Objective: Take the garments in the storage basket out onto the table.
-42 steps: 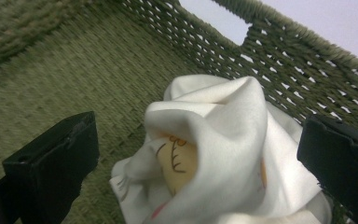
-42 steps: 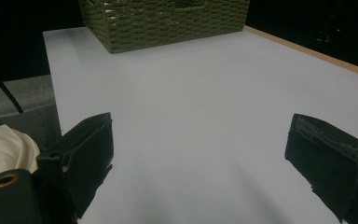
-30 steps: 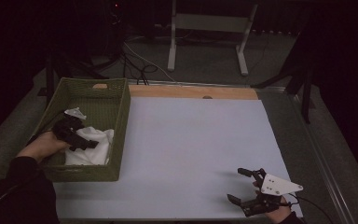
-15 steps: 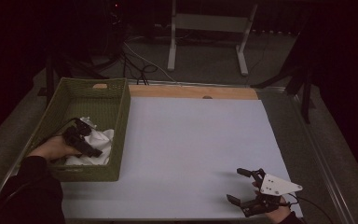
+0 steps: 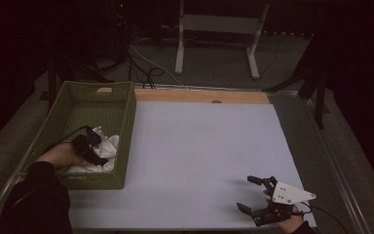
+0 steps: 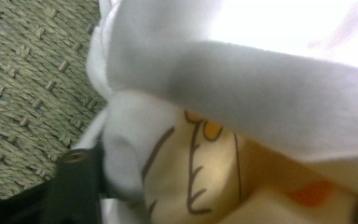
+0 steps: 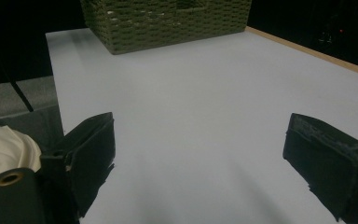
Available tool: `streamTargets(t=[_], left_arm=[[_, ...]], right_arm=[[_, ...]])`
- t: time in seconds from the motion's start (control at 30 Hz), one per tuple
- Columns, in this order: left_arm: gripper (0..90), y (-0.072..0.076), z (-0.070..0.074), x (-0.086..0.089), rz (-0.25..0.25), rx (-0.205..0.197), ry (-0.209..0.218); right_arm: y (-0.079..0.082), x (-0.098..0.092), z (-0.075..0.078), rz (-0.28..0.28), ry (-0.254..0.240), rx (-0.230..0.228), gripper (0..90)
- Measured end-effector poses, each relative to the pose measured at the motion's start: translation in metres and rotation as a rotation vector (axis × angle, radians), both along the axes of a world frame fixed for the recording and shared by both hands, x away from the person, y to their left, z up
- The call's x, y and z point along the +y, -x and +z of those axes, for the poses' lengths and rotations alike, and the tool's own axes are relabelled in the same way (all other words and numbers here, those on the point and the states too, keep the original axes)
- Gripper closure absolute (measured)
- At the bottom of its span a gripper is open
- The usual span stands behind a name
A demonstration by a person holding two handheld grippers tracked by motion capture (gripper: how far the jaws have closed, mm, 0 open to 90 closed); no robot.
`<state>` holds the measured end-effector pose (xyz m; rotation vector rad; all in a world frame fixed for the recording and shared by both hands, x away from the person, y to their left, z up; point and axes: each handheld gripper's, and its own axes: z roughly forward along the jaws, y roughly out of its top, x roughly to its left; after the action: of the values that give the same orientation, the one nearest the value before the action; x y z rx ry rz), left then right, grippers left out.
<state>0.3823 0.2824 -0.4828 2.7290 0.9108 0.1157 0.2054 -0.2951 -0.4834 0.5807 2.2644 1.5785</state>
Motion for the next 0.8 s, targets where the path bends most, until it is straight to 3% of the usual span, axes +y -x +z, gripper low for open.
streamTargets(t=[0.17, 0.23, 0.33, 0.37, 0.5, 0.63, 0.8], left_arm=[[65.3, 0.002, 0.007, 0.001, -0.038, -0.035, 0.008], [68.6, 0.003, 0.012, 0.004, -0.049, -0.042, 0.044], [69.8, 0.004, 0.020, 0.009, -0.044, -0.053, 0.100], [69.9, 0.006, 0.024, 0.011, -0.046, -0.078, 0.118], [70.0, 0.009, 0.038, 0.021, -0.024, -0.108, 0.181], [70.0, 0.014, 0.050, 0.032, -0.010, -0.153, 0.216], [70.1, 0.022, 0.062, 0.044, 0.004, -0.190, 0.296]], right_arm=[[0.000, 0.000, 0.000, 0.002, -0.001, 0.000, 9.2], [0.000, 0.000, 0.000, -0.001, 0.000, 0.004, 9.2], [0.000, 0.000, 0.001, 0.000, -0.003, 0.000, 9.2], [0.000, 0.000, 0.001, -0.001, -0.003, -0.002, 9.2], [0.000, -0.001, 0.001, -0.008, -0.006, -0.001, 9.2], [0.001, -0.001, 0.001, -0.007, -0.009, 0.000, 9.2], [0.001, -0.001, 0.002, -0.008, -0.008, 0.003, 9.3]])
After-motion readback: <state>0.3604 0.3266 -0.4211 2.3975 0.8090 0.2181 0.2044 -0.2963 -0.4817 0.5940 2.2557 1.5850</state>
